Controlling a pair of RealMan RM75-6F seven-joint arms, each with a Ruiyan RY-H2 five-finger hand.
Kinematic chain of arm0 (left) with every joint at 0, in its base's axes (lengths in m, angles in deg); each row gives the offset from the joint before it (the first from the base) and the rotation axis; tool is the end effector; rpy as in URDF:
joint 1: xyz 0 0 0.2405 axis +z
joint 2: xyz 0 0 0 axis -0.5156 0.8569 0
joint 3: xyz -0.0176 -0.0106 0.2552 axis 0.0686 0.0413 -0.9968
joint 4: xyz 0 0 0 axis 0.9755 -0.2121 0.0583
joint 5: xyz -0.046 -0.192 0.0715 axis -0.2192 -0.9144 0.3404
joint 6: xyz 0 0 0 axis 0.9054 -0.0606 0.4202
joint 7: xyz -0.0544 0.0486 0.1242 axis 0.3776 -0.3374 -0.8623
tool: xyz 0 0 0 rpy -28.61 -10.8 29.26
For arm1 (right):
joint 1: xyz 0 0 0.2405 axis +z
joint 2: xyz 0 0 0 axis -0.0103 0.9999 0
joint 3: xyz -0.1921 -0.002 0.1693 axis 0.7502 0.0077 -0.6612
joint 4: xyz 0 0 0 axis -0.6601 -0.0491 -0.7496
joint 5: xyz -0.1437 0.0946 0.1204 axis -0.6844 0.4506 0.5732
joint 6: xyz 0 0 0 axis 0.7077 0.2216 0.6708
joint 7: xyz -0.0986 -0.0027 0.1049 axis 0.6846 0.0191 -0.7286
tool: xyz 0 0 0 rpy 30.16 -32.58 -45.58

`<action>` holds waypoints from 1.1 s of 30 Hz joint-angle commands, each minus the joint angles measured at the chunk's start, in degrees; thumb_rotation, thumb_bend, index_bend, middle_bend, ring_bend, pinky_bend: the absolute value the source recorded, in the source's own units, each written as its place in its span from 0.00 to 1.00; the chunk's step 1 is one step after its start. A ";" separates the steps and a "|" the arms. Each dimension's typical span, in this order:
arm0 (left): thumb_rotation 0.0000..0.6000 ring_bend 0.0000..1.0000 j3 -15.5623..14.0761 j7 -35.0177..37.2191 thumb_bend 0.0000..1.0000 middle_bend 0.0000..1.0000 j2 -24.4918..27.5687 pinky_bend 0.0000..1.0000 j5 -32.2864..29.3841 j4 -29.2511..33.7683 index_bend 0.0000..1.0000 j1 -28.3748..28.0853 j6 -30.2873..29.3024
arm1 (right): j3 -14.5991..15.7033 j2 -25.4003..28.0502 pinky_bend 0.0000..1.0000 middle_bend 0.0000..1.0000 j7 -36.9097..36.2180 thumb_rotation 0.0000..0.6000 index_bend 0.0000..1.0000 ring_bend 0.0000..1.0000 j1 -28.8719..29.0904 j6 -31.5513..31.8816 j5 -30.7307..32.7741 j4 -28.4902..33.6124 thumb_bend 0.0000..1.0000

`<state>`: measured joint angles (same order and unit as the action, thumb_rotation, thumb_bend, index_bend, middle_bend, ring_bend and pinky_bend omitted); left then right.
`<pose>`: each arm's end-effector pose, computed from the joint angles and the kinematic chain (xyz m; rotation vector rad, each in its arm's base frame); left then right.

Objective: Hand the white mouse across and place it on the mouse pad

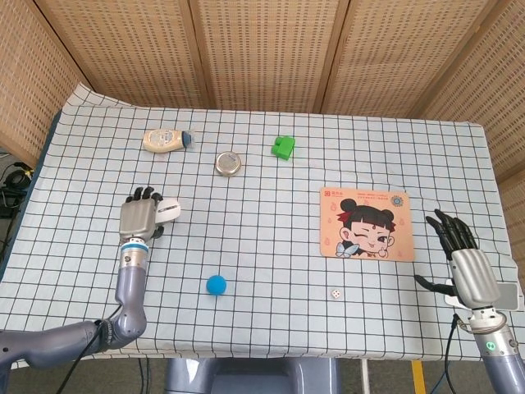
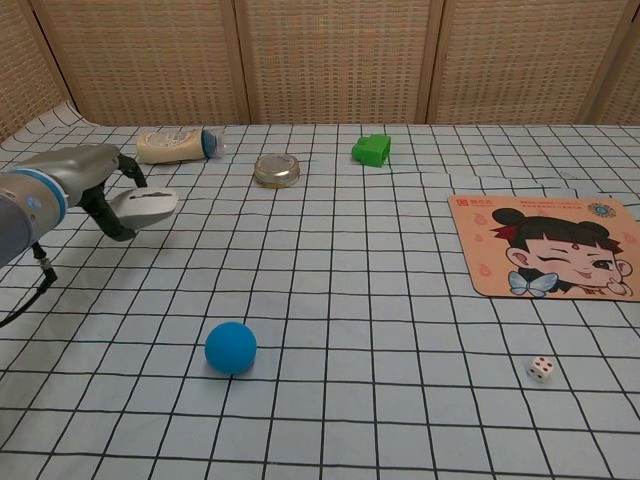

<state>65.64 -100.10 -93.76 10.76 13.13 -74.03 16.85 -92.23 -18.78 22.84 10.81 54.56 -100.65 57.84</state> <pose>-0.1758 0.3657 -0.0179 -1.4202 -1.0497 -0.6159 -0.2994 -0.2244 0.1496 1.4183 -0.9994 1.1898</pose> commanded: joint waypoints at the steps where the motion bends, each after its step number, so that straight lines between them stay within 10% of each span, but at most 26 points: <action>1: 1.00 0.07 0.58 -1.53 0.66 0.12 -0.03 0.20 0.13 1.69 0.50 -1.49 0.06 | -0.08 0.07 0.00 0.00 -0.22 1.00 0.00 0.00 0.02 0.01 0.09 -0.04 0.20; 33: 1.00 0.07 6.72 -17.12 0.59 0.10 -20.70 0.19 -6.71 -4.21 0.43 -25.66 1.83 | -1.05 2.36 0.00 0.00 -7.20 1.00 0.00 0.00 -0.61 1.48 0.66 -0.33 0.20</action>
<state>72.23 -117.15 -114.12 4.25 9.25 -99.38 18.47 -93.27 -16.42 15.63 10.19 56.04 -99.99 57.52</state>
